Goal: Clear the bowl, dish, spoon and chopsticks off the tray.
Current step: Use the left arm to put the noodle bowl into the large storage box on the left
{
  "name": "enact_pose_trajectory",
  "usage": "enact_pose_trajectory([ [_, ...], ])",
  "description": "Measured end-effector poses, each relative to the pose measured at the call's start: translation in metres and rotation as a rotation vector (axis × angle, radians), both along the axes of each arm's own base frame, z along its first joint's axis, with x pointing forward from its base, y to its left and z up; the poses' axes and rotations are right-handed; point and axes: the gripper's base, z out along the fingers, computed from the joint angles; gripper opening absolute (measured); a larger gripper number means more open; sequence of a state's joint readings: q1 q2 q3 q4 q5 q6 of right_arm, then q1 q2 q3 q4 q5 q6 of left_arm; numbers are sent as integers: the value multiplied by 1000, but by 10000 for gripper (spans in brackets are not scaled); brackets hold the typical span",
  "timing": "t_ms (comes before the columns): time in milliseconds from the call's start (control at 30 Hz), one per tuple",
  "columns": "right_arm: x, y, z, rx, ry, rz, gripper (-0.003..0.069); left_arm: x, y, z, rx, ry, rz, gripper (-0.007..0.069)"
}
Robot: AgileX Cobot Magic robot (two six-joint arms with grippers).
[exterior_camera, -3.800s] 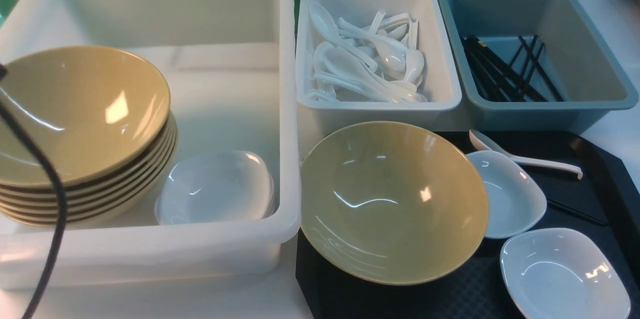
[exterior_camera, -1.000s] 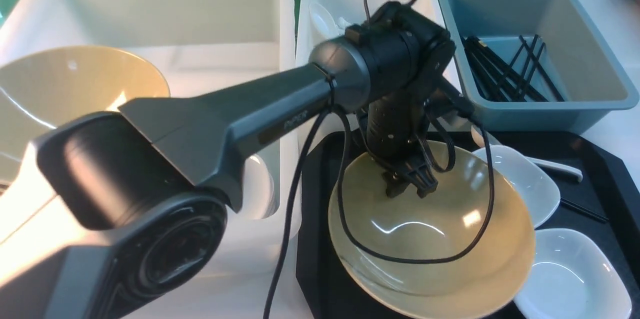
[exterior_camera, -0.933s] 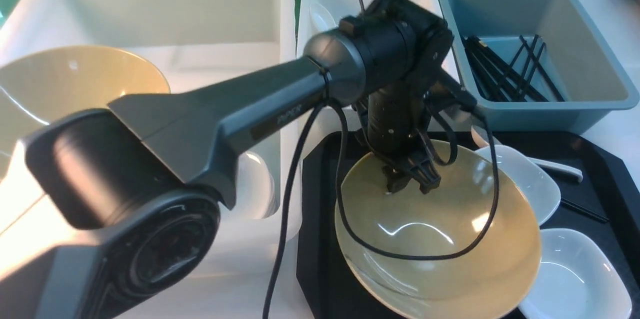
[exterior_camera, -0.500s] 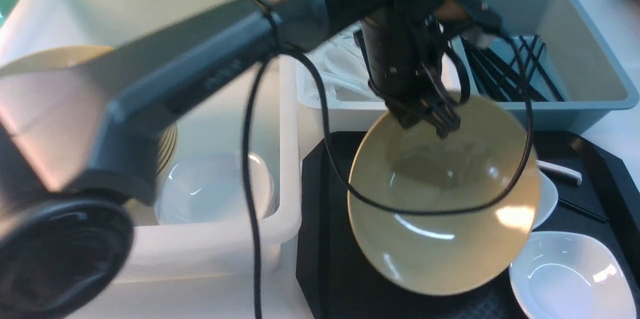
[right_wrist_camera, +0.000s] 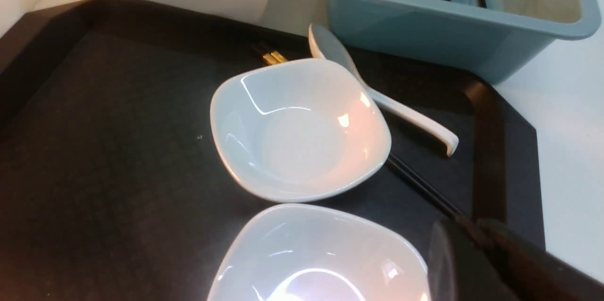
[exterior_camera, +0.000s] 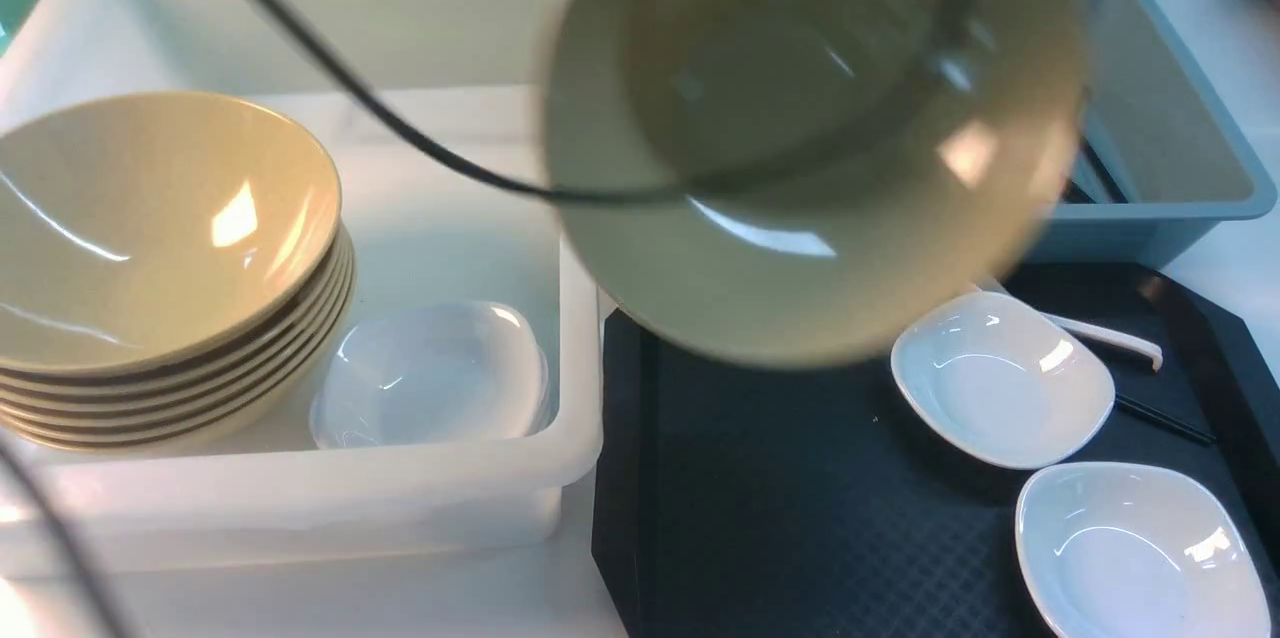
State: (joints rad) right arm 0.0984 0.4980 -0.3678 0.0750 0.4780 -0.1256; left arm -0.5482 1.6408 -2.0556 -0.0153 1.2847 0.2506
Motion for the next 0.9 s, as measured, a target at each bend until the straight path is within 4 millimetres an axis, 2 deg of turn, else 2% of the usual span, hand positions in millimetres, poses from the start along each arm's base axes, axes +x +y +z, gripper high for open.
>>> enact_pose_trajectory([
  [33,0,0,0,0,0,0,77,0,14,4,-9,-8,42,1],
  [67,0,0,0,0,2,0,78,-1,57,13,-28,-25,178,1],
  [100,0,0,0,0,2,0,78,-2,62,15,-32,-31,193,1],
  [167,0,0,0,1,2,0,78,-10,124,15,-31,-27,399,1],
  [200,0,0,0,1,1,0,78,-14,142,12,-29,-19,465,1],
  [233,0,0,0,1,1,0,78,-16,151,10,-27,-13,498,1],
  [267,0,0,0,2,-2,0,80,-23,180,1,-23,11,609,1],
  [300,0,0,0,4,-5,-1,80,-26,199,-7,-28,29,682,1],
  [333,0,0,0,4,-6,-1,81,-28,213,-15,-37,42,735,1],
  [367,0,0,0,4,-6,-1,83,-29,234,-30,-73,60,816,1],
  [433,0,0,0,4,-6,-1,87,-25,263,-59,-182,84,921,1],
  [533,0,0,1,5,-7,-1,91,-18,286,-96,-329,128,1003,1],
  [633,0,1,1,5,-10,2,95,-10,292,-125,-370,194,1010,1],
  [767,0,2,1,5,-11,16,97,0,296,-148,-377,274,1008,1],
  [900,0,3,1,6,-13,31,98,6,300,-159,-376,301,1014,10],
])
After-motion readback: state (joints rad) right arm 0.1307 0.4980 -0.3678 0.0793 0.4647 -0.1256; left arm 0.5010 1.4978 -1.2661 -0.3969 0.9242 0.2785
